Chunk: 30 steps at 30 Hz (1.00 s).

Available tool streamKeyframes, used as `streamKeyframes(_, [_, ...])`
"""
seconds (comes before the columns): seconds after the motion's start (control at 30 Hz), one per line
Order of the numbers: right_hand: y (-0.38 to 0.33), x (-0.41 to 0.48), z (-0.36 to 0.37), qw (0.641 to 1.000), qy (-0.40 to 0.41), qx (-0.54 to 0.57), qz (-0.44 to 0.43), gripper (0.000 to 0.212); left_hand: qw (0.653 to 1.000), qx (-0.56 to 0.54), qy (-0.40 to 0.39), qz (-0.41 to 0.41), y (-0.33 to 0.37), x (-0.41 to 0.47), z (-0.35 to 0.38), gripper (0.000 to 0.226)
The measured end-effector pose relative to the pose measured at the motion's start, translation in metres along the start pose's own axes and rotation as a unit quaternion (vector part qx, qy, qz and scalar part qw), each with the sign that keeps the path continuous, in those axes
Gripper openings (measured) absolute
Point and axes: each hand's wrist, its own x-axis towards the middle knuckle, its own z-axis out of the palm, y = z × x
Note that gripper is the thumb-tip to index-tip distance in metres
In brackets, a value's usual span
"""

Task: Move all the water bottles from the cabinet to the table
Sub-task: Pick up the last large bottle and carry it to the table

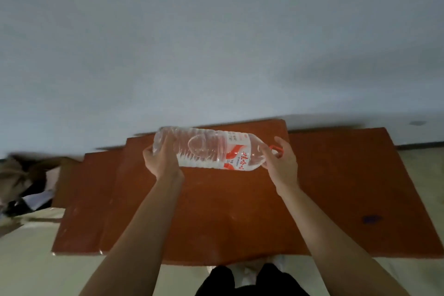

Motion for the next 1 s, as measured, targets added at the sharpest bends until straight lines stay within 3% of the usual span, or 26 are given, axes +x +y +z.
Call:
streamKeyframes(0.2, [-0.071,-0.019,0.057,0.966,-0.096,0.235,0.051,0.059,0.981,-0.050,0.013,0.185,0.103,-0.040,-0.068,0.042])
streamKeyframes(0.33, [-0.102,-0.059,0.098,0.912,-0.269,0.272,0.147,0.056,0.971,-0.093,0.051,0.214,0.134,-0.044,-0.136,0.042])
streamKeyframes(0.4, [-0.114,-0.094,0.119,0.883,-0.362,0.269,0.132,0.063,0.968,-0.107,0.068,0.214,0.138,-0.043,-0.182,0.040])
streamKeyframes(0.47, [-0.123,-0.125,0.140,0.884,-0.373,0.263,0.096,0.065,0.965,-0.135,0.078,0.211,0.132,-0.039,-0.225,0.042])
streamKeyframes(0.53, [-0.129,-0.164,0.164,0.908,-0.342,0.240,0.032,0.062,0.963,-0.190,0.077,0.172,0.116,-0.031,-0.277,0.056])
streamKeyframes(0.63, [-0.137,-0.238,0.205,0.915,-0.338,0.168,-0.140,0.051,0.949,-0.292,0.072,0.100,0.079,-0.020,-0.371,0.076])
streamKeyframes(0.8, [-0.121,-0.379,0.276,0.845,-0.368,0.099,-0.376,0.053,0.922,-0.369,0.120,0.006,0.009,-0.022,-0.513,0.058])
streamKeyframes(0.87, [-0.106,-0.461,0.315,0.799,-0.387,0.098,-0.450,0.061,0.905,-0.393,0.162,-0.012,-0.015,-0.022,-0.593,0.054])
streamKeyframes(1.0, [-0.093,-0.576,0.360,0.730,-0.444,0.079,-0.514,0.083,0.882,-0.431,0.182,-0.054,-0.048,-0.028,-0.698,0.056])
